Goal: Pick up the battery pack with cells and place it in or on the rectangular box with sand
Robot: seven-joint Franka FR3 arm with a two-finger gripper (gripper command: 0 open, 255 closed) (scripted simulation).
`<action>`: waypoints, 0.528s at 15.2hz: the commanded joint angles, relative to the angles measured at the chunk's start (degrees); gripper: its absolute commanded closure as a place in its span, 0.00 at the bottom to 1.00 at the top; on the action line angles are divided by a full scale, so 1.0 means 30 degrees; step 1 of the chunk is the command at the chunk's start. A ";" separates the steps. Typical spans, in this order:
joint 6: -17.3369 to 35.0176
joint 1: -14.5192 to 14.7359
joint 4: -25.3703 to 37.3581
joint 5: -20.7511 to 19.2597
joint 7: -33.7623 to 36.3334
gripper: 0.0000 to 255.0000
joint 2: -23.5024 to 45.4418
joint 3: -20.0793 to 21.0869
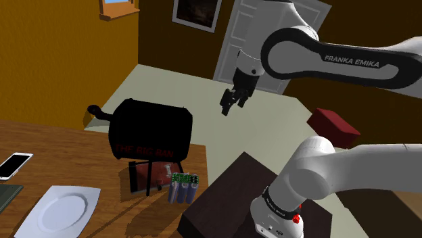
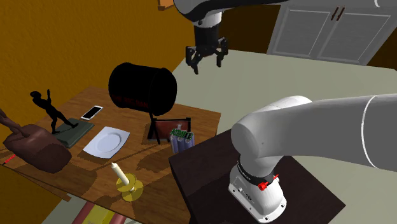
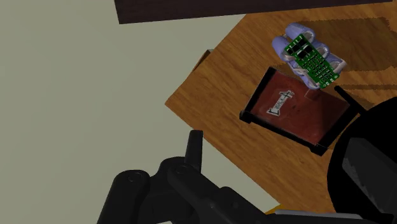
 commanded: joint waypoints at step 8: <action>0.5811 0.0636 -0.5027 0.1607 0.2551 0.00 0.0824 0.1479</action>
